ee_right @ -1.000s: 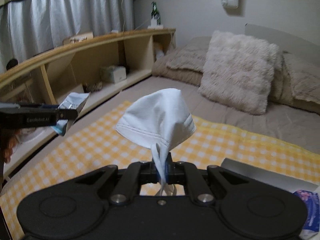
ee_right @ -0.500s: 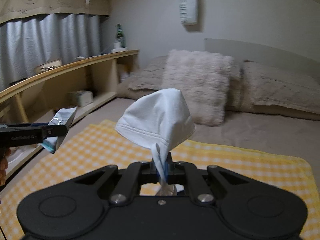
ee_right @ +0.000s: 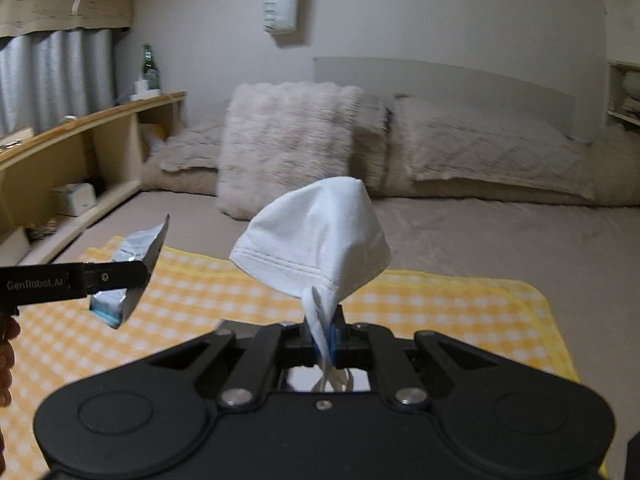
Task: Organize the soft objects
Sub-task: 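Carry the face mask over the tray with the right gripper while the left carries the sachet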
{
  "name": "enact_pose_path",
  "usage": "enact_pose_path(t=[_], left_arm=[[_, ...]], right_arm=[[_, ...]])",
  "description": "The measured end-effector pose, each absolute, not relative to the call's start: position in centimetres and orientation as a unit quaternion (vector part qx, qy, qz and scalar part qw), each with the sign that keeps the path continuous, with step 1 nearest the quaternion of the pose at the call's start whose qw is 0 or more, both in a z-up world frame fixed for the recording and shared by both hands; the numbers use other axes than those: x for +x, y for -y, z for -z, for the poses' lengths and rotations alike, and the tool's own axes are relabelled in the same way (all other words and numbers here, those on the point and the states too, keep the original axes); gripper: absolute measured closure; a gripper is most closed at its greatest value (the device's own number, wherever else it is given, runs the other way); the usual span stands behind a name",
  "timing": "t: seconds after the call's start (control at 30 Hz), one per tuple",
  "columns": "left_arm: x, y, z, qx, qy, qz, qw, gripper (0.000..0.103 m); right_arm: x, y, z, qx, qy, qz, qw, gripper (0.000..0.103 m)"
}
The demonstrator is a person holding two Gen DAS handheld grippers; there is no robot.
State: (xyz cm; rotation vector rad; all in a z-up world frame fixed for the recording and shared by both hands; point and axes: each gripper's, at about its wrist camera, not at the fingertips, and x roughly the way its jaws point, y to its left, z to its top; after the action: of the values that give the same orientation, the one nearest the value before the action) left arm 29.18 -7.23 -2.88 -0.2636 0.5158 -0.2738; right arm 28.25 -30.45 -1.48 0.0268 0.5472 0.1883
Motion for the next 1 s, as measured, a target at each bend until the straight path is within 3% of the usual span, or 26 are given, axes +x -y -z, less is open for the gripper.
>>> enact_pose_path(t=[0.5, 0.83, 1.0], left_arm=[[37.9, 13.9, 13.0, -0.246, -0.329, 0.214, 0.886, 0.064], [41.2, 15.8, 18.4, -0.214, -0.378, 0.21, 0.876, 0.063], [41.3, 16.5, 19.6, -0.135, -0.424, 0.17, 0.88, 0.064]], right_arm=[[30.6, 35.5, 5.3, 0.04, -0.311, -0.018, 0.95, 0.097], [33.0, 34.7, 7.1, 0.038, -0.33, -0.031, 0.943, 0.097], [34.6, 34.0, 8.3, 0.067, -0.352, -0.046, 0.933, 0.097]])
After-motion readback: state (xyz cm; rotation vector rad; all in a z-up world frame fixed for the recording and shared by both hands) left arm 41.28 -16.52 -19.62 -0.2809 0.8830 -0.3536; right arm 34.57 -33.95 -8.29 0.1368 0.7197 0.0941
